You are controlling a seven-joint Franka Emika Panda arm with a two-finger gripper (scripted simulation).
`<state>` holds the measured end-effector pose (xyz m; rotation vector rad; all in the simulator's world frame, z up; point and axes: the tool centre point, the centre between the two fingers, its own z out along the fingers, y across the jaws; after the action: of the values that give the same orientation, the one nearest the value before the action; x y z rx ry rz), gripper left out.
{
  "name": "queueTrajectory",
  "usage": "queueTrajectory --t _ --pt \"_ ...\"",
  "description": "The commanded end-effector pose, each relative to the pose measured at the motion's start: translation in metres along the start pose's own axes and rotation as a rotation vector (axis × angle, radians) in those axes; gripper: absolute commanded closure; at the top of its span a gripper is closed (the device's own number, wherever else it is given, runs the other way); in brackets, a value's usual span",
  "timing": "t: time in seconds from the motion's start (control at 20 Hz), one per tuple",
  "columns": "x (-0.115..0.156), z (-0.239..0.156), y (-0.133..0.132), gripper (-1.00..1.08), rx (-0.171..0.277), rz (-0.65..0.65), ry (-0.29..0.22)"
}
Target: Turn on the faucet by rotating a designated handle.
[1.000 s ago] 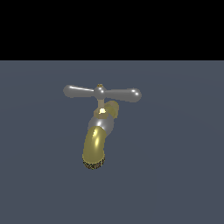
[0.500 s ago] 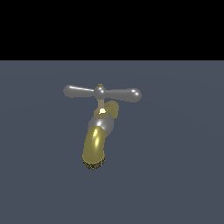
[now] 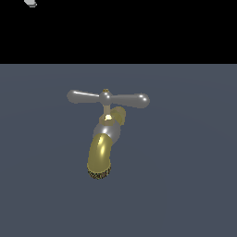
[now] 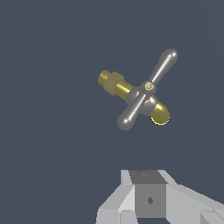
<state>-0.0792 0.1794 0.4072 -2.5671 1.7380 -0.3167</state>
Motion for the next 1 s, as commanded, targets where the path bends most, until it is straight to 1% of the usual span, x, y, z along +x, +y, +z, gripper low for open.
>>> queueTrajectory --t 0.0,0.3,0.55,0.75,0.95 --pt "0.003 0.026 -0.01 1.08 -0.017 0.07 -0.009" --pt "0.016 0.095 -0.028 1.08 -0.068 0.241 -0.038" --pt "0.028 0.151 -0.034 1.08 -0.112 0.378 -0.067" --pt "0.037 0.185 -0.034 1.08 -0.141 0.463 -0.086" --pt "0.043 0.209 -0.033 1.08 -0.161 0.523 -0.101"
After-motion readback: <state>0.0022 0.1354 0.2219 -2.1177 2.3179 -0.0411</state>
